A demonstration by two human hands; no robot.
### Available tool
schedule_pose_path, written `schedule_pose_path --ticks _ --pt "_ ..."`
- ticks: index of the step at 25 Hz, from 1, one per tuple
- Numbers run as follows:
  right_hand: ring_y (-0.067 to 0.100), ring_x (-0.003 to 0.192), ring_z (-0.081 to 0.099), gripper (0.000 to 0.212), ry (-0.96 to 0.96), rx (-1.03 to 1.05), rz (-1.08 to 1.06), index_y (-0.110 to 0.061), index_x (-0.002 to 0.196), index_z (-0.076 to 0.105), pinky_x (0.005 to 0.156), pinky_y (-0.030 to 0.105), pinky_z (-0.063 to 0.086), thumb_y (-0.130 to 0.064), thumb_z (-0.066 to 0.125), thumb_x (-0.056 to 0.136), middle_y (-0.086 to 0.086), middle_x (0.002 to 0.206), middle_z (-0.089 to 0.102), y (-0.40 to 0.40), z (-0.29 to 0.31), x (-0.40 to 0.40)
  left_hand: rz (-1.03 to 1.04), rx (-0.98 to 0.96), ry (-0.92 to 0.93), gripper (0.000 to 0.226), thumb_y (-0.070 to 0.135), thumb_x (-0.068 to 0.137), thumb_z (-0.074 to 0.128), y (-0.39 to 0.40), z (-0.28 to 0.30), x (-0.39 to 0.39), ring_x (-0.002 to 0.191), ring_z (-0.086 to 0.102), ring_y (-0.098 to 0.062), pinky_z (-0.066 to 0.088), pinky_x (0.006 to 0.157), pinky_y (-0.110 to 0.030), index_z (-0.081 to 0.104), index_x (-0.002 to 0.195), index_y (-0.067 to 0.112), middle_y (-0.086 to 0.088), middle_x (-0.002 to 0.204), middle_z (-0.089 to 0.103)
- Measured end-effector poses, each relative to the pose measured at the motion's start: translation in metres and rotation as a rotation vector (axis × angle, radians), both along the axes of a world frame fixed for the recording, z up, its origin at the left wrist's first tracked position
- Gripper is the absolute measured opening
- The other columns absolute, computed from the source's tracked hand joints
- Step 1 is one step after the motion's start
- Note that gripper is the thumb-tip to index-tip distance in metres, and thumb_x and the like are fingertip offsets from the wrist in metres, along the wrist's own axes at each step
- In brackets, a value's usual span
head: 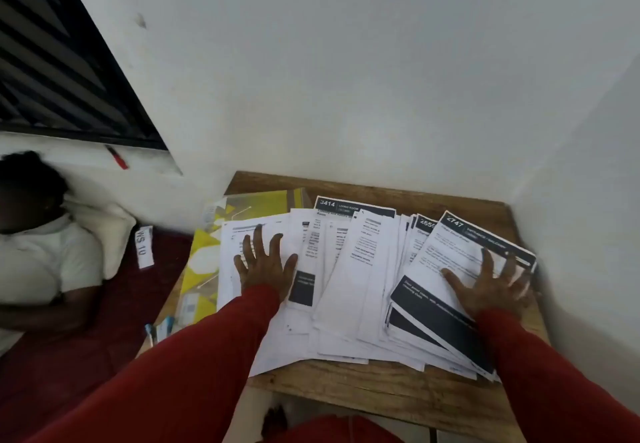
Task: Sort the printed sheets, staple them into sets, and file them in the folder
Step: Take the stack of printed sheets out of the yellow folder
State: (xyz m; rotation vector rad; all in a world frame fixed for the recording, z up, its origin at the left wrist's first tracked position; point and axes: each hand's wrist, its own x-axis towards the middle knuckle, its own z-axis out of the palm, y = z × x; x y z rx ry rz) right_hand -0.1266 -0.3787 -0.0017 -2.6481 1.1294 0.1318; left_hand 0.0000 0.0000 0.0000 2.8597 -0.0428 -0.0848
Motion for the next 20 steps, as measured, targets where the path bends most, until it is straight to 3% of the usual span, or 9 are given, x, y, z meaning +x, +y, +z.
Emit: schedule_pose_path --ticks 3,5,8,13,17,20 --pt "0.039 0.146 -0.010 0.102 0.115 -0.018 0.035 -0.045 0.149 0.004 0.113 0.067 0.002 -0.096 0.018 0.063 -0.004 0.160 -0.015 -0.003 -0.003 0.000 0.156 0.065 0.121 0.060 0.061 0.094 0.031 0.017 -0.004 -0.004 0.146 -0.006 -0.033 0.009 0.114 -0.058 0.022 0.148 0.038 0.002 0.160 -0.015" --pt "0.038 0.146 -0.009 0.099 0.134 -0.016 0.096 -0.045 0.149 0.000 0.112 0.068 0.003 -0.095 0.010 0.065 -0.004 0.161 -0.012 0.001 -0.010 0.002 0.137 0.102 0.185 0.060 0.063 0.095 0.025 0.029 -0.013 -0.006 0.146 -0.015 -0.032 0.004 0.115 -0.058 0.012 0.150 0.043 0.007 0.158 -0.025" --pt "0.038 0.147 -0.011 0.094 0.179 0.000 0.160 -0.045 0.150 -0.007 0.112 0.068 -0.001 -0.092 0.006 0.069 -0.001 0.161 -0.015 0.022 -0.014 0.013 0.027 0.115 0.126 0.061 0.062 0.095 0.024 0.026 -0.017 -0.008 0.146 -0.016 -0.031 0.005 0.115 -0.058 0.008 0.151 0.044 0.007 0.159 -0.024" --pt "0.038 0.146 -0.012 0.090 0.134 0.001 0.260 -0.046 0.150 -0.002 0.112 0.066 -0.004 -0.091 0.012 0.073 0.000 0.162 -0.013 0.046 -0.011 0.033 -0.194 0.074 0.074 0.059 0.061 0.096 0.028 -0.026 -0.009 -0.002 0.148 -0.011 -0.031 0.005 0.116 -0.056 0.021 0.150 0.039 0.004 0.162 -0.013" --pt "0.040 0.145 -0.017 0.091 0.100 0.012 0.143 -0.045 0.151 -0.001 0.111 0.067 -0.008 -0.091 0.012 0.073 0.002 0.161 -0.016 0.052 -0.012 0.025 -0.263 0.060 0.057 0.075 0.064 0.093 0.029 -0.051 -0.010 -0.005 0.148 -0.013 -0.031 0.001 0.116 -0.056 0.000 0.154 0.030 0.004 0.160 -0.021" --pt "0.040 0.145 -0.018 0.088 0.153 0.041 0.217 -0.046 0.150 -0.004 0.110 0.067 -0.011 -0.089 0.013 0.075 0.002 0.161 -0.017 0.074 -0.015 0.025 -0.451 0.118 0.062 0.071 0.064 0.094 0.026 -0.068 -0.013 -0.024 0.146 -0.022 -0.032 -0.005 0.115 -0.056 -0.003 0.153 0.036 0.006 0.155 -0.033"
